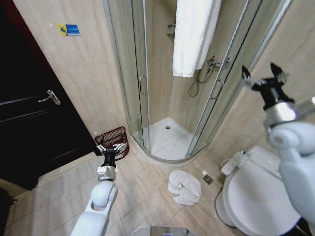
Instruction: Discard the used towel into the hamper.
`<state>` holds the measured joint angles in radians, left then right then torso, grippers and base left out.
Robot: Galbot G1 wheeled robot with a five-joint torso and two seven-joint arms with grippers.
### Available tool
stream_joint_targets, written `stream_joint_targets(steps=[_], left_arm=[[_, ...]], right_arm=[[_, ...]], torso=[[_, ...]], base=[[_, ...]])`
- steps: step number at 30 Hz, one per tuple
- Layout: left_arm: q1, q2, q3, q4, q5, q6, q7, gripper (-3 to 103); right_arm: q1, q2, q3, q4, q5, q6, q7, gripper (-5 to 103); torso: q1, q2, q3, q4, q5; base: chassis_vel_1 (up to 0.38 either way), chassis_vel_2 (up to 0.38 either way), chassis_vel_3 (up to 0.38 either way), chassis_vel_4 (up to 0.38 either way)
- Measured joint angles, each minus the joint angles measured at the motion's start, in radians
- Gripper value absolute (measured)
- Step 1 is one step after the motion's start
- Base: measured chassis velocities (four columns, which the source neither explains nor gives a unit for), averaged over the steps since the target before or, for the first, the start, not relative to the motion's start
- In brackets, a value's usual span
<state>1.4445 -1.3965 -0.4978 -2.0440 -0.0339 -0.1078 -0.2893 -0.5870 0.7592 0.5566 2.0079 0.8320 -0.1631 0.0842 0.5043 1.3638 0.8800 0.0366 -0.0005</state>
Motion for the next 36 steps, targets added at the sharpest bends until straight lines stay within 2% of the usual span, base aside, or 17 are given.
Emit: stream_joint_targets(steps=[2, 5, 6, 9, 10, 14, 15, 19, 26, 32, 35, 36], left_arm=[[0.007, 0.000, 0.001, -0.006, 0.002, -0.001, -0.006, 100], [0.035, -0.003, -0.004, -0.018, 0.025, -0.009, -0.012, 100], [0.035, -0.003, -0.004, -0.018, 0.025, -0.009, -0.012, 100], [0.057, -0.024, -0.008, -0.027, 0.057, -0.014, -0.013, 100], [0.057, -0.024, -0.008, -0.027, 0.057, -0.014, -0.013, 100], [0.083, -0.040, -0.002, -0.036, 0.084, -0.023, -0.015, 100], [0.083, -0.040, -0.002, -0.036, 0.084, -0.023, -0.015, 100], [0.090, -0.042, -0.002, -0.033, 0.094, -0.037, -0.021, 100], [0.090, -0.045, -0.003, -0.038, 0.098, -0.040, -0.024, 100], [0.093, -0.041, -0.010, -0.049, 0.097, -0.040, -0.024, 100], [0.106, -0.038, -0.028, -0.062, 0.093, -0.043, -0.025, 100], [0.106, -0.038, -0.028, -0.062, 0.093, -0.043, -0.025, 100]], right_arm=[[0.051, 0.007, -0.037, -0.013, 0.005, -0.001, 0.003, 100], [0.222, 0.051, -0.156, -0.022, 0.017, -0.023, 0.045, 100], [0.222, 0.051, -0.156, -0.022, 0.017, -0.023, 0.045, 100], [0.357, 0.095, -0.266, -0.030, 0.025, -0.055, 0.088, 100], [0.357, 0.095, -0.266, -0.030, 0.025, -0.055, 0.088, 100], [0.502, 0.187, -0.391, -0.126, -0.014, -0.083, 0.150, 100], [0.502, 0.187, -0.391, -0.126, -0.014, -0.083, 0.150, 100], [0.618, 0.263, -0.459, -0.278, -0.081, -0.090, 0.177, 100], [0.707, 0.319, -0.509, -0.373, -0.074, -0.094, 0.200, 100], [0.730, 0.355, -0.530, -0.414, -0.069, -0.101, 0.210, 103], [0.735, 0.378, -0.530, -0.465, -0.073, -0.081, 0.204, 90], [0.735, 0.378, -0.530, -0.465, -0.073, -0.081, 0.204, 90]], torso=[[0.000, 0.000, 0.000, -0.0001, 0.0002], [0.000, -0.001, -0.001, 0.0000, 0.0007], [0.000, -0.001, -0.001, 0.0000, 0.0007], [-0.001, -0.001, -0.001, -0.0001, -0.0001], [-0.001, -0.001, -0.001, -0.0001, -0.0001], [-0.001, -0.002, -0.001, -0.0002, 0.0006], [-0.001, -0.002, -0.001, -0.0002, 0.0006], [-0.001, -0.003, -0.001, 0.0001, 0.0005], [-0.001, -0.003, -0.002, -0.0006, 0.0005], [-0.001, -0.003, -0.002, -0.0001, 0.0003], [-0.001, -0.003, -0.002, -0.0002, 0.0004], [-0.001, -0.003, -0.002, -0.0002, 0.0004]], base=[[0.000, 0.000, 0.000, 0.000], [0.000, 0.000, 0.000, 0.000], [0.000, 0.000, 0.000, 0.000], [0.000, 0.000, 0.000, 0.000], [0.000, 0.000, 0.000, 0.000], [0.000, 0.000, 0.000, 0.000], [0.000, 0.000, 0.000, 0.000], [0.000, 0.000, 0.000, 0.000], [0.000, 0.000, 0.000, 0.000], [0.000, 0.000, 0.000, 0.000], [0.000, 0.000, 0.000, 0.000], [0.000, 0.000, 0.000, 0.000]])
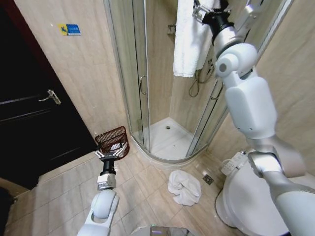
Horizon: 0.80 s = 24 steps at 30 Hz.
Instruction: Discard the used towel into the hamper.
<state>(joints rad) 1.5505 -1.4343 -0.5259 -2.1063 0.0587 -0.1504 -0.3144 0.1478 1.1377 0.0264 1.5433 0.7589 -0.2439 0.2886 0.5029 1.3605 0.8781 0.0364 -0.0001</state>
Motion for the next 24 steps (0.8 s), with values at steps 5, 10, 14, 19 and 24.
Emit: stream_joint_targets(steps=[5, 10, 14, 19, 24], left_arm=[[0.019, 0.003, -0.010, -0.013, -0.002, -0.006, 0.000, 100], [0.021, 0.008, -0.019, -0.015, -0.003, -0.011, 0.000, 100], [0.022, 0.008, -0.019, -0.015, -0.003, -0.013, 0.000, 100], [0.022, 0.007, -0.013, -0.015, -0.003, -0.014, 0.000, 100], [0.026, 0.006, -0.011, -0.014, -0.002, -0.017, 0.000, 100]], right_arm=[[0.005, 0.014, 0.003, -0.026, -0.012, 0.008, -0.010, 78], [0.014, 0.024, 0.003, -0.054, -0.020, 0.012, -0.020, 61], [0.020, 0.031, 0.005, -0.071, -0.019, 0.013, -0.021, 54], [0.026, 0.031, 0.008, -0.093, -0.018, 0.017, -0.031, 37], [0.026, 0.031, 0.009, -0.100, -0.021, 0.017, -0.028, 26]], torso=[[0.000, 0.000, 0.000, -0.0001, 0.0002], [0.000, 0.000, 0.000, 0.0001, 0.0000], [0.000, 0.000, 0.000, 0.0000, 0.0001], [0.000, 0.000, 0.000, -0.0001, 0.0001], [0.000, 0.000, 0.000, -0.0001, 0.0001]], base=[[0.000, 0.000, 0.000, 0.000], [0.000, 0.000, 0.000, 0.000], [0.000, 0.000, 0.000, 0.000], [0.000, 0.000, 0.000, 0.000], [0.000, 0.000, 0.000, 0.000]])
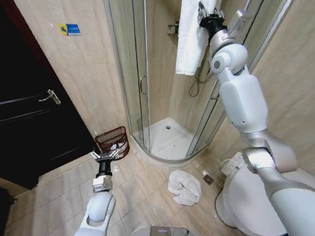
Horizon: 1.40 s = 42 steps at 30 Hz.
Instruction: Discard the used towel into the hamper.
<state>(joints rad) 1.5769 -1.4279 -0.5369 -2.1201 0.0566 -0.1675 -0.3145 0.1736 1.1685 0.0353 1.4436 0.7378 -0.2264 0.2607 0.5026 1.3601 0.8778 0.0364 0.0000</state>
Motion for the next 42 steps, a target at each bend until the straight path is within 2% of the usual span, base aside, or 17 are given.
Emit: stream_joint_targets(steps=[3, 10, 22, 42], left_arm=[[0.013, -0.002, -0.002, 0.000, 0.001, -0.004, 0.000, 100], [0.036, -0.004, -0.015, -0.011, 0.002, -0.014, 0.000, 100], [0.075, -0.007, -0.033, -0.021, 0.003, -0.041, -0.002, 100], [0.119, -0.008, -0.034, -0.025, 0.008, -0.073, -0.017, 100]], right_arm=[[-0.006, 0.000, 0.003, -0.005, -0.002, 0.003, 0.000, 14], [-0.024, -0.004, 0.009, 0.001, -0.002, 0.004, -0.003, 3], [-0.120, -0.024, 0.016, 0.070, -0.001, 0.005, -0.004, 3], [-0.393, -0.067, 0.044, 0.211, -0.043, 0.013, -0.018, 3]], torso=[[0.000, 0.000, 0.000, 0.0001, 0.0000], [0.000, 0.000, 0.000, 0.0001, 0.0000], [0.000, 0.000, 0.000, 0.0001, 0.0000], [0.000, 0.000, 0.000, 0.0000, -0.0002]], base=[[0.000, 0.000, 0.000, 0.000], [0.000, 0.000, 0.000, 0.000], [0.000, 0.000, 0.000, 0.000], [0.000, 0.000, 0.000, 0.000]])
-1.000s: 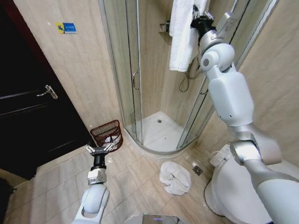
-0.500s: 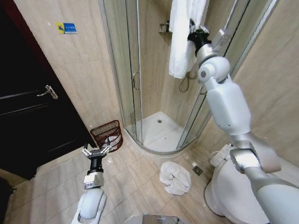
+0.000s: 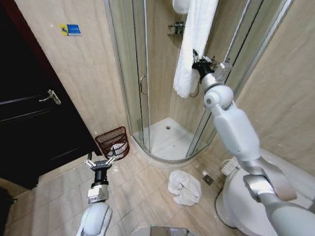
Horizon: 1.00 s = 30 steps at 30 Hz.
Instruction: Discard the used towel into the hamper.
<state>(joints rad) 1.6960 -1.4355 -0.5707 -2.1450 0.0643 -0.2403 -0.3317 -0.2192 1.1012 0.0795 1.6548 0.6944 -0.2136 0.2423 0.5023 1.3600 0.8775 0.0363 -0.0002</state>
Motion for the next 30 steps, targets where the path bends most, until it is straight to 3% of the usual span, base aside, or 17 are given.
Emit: stream_joint_targets(steps=[6, 12, 30], left_arm=[[0.005, 0.000, -0.011, -0.001, 0.000, -0.009, 0.002, 100], [0.016, -0.002, -0.022, -0.004, -0.006, -0.020, 0.006, 100], [0.025, 0.001, -0.009, -0.003, -0.007, -0.029, 0.006, 100]], right_arm=[[-0.086, -0.009, 0.014, 0.032, -0.020, 0.007, -0.007, 3], [-0.277, -0.004, 0.082, 0.091, -0.061, 0.017, -0.022, 3], [-0.644, 0.028, 0.243, 0.256, -0.166, 0.054, -0.092, 3]], torso=[[0.000, 0.000, 0.000, 0.0001, 0.0002], [0.000, 0.000, 0.000, 0.0001, 0.0002], [0.000, 0.000, 0.000, 0.0001, 0.0000]], base=[[0.000, 0.000, 0.000, 0.000], [0.000, 0.000, 0.000, 0.000], [0.000, 0.000, 0.000, 0.000]])
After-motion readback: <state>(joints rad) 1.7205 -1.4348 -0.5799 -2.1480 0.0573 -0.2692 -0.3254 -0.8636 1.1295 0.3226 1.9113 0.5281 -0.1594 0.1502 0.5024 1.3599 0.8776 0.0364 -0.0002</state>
